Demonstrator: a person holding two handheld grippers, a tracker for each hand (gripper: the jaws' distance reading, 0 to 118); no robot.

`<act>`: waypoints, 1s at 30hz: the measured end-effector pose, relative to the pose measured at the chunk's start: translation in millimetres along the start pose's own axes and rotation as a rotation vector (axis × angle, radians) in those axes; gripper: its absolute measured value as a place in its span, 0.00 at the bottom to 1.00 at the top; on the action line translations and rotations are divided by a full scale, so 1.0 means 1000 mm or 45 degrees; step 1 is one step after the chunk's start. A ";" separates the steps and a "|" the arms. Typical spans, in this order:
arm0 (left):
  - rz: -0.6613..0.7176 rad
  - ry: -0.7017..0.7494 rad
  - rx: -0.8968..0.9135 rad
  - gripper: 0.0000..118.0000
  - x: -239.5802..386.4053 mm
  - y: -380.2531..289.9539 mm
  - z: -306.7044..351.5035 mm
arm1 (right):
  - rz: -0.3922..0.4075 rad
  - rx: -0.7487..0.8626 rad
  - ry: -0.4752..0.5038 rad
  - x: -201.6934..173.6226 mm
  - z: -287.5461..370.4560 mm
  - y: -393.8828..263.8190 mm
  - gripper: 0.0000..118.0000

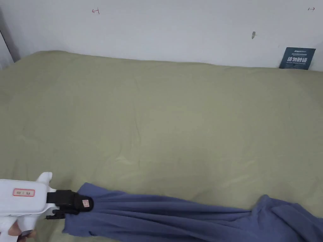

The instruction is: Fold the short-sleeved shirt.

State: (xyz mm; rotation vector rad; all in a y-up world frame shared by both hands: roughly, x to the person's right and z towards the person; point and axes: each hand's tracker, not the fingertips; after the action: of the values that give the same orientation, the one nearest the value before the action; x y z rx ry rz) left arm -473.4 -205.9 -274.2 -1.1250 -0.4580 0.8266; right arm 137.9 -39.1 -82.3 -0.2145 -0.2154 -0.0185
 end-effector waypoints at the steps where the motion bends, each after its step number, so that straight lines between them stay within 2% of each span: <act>1: 0.004 0.007 0.015 0.06 0.000 -0.001 0.006 | 0.002 0.008 0.005 0.000 -0.002 0.001 0.00; 8: 0.028 0.197 0.178 0.06 -0.017 -0.015 0.088 | 0.013 0.055 0.057 -0.009 -0.013 0.009 0.00; 12: 0.002 0.278 0.211 0.06 0.002 -0.022 0.105 | 0.015 0.058 0.083 -0.012 -0.014 0.010 0.00; 19: -0.252 0.493 0.126 0.06 0.111 -0.039 0.066 | 0.058 0.108 0.040 -0.015 -0.005 0.011 0.00; 23: -0.444 0.536 0.050 0.06 0.168 -0.056 0.021 | 0.066 0.117 0.017 -0.013 -0.001 0.012 0.00; 30: -0.637 0.578 -0.140 0.06 0.212 -0.085 -0.088 | 0.069 0.093 -0.005 -0.003 0.004 0.007 0.00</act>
State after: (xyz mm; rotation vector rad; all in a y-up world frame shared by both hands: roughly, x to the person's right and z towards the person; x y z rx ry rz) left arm -249.4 -110.7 -246.4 -1.1886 -0.3802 0.1018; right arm 134.1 -31.6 -80.2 -0.1478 -0.2140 0.0432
